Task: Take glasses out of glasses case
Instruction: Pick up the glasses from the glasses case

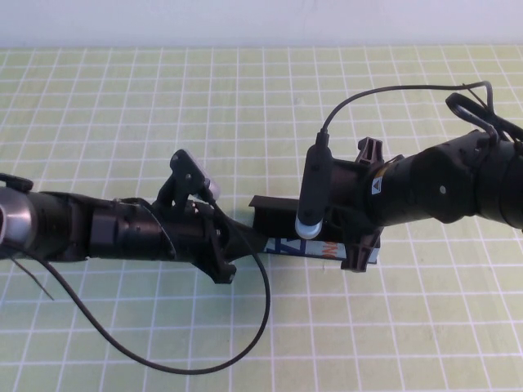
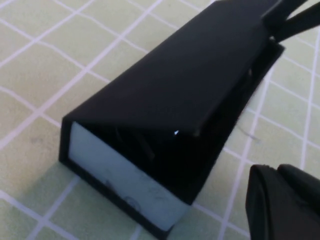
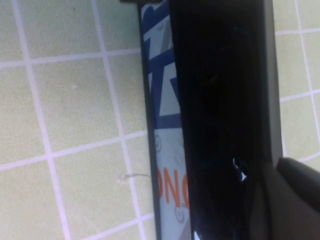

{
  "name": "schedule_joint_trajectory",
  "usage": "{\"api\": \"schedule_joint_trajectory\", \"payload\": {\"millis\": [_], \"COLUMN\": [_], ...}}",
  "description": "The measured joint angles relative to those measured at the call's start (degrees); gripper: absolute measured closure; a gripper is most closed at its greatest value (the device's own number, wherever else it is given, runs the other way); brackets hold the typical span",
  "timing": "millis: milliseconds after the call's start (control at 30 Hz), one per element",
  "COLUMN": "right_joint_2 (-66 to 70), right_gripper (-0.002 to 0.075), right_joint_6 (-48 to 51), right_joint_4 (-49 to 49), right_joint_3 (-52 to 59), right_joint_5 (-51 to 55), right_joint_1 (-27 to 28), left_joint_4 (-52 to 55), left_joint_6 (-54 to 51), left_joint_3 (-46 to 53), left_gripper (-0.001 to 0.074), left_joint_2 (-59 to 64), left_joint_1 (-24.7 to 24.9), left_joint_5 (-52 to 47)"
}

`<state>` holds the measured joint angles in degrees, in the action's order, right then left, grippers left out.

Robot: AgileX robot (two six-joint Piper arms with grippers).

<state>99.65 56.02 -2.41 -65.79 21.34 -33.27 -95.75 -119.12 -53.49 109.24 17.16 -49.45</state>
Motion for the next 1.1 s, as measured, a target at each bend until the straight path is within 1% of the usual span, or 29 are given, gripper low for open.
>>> {"api": "schedule_joint_trajectory", "payload": {"millis": [200,367,567,800,1100], "right_joint_2": [0.0,0.0,0.0,0.0,0.0], "right_gripper": [0.0732,0.0732,0.0732,0.0732,0.0732], "right_joint_6": [0.0,0.0,0.0,0.0,0.0], "right_joint_4": [-1.2,-1.5,-1.7,-1.7,-1.8], "right_joint_3": [0.0,0.0,0.0,0.0,0.0], "right_joint_5": [-0.1,-0.2,-0.2,-0.3,-0.4], "right_joint_1": [0.0,0.0,0.0,0.0,0.0], "left_joint_4": [-1.2,-1.3,-1.5,-1.6,-1.6], "left_joint_6": [-5.2,-7.5,-9.5,-15.5,-17.6], "left_joint_3": [-0.2,-1.9,-3.7,-3.9,-4.0], "left_gripper": [0.0739,0.0739,0.0739,0.0739,0.0739], "left_joint_2": [1.1,1.1,1.9,4.0,5.6], "left_joint_1": [0.0,0.0,0.0,0.0,0.0], "left_joint_5": [-3.1,-3.3,-2.8,-2.5,-0.6]}}
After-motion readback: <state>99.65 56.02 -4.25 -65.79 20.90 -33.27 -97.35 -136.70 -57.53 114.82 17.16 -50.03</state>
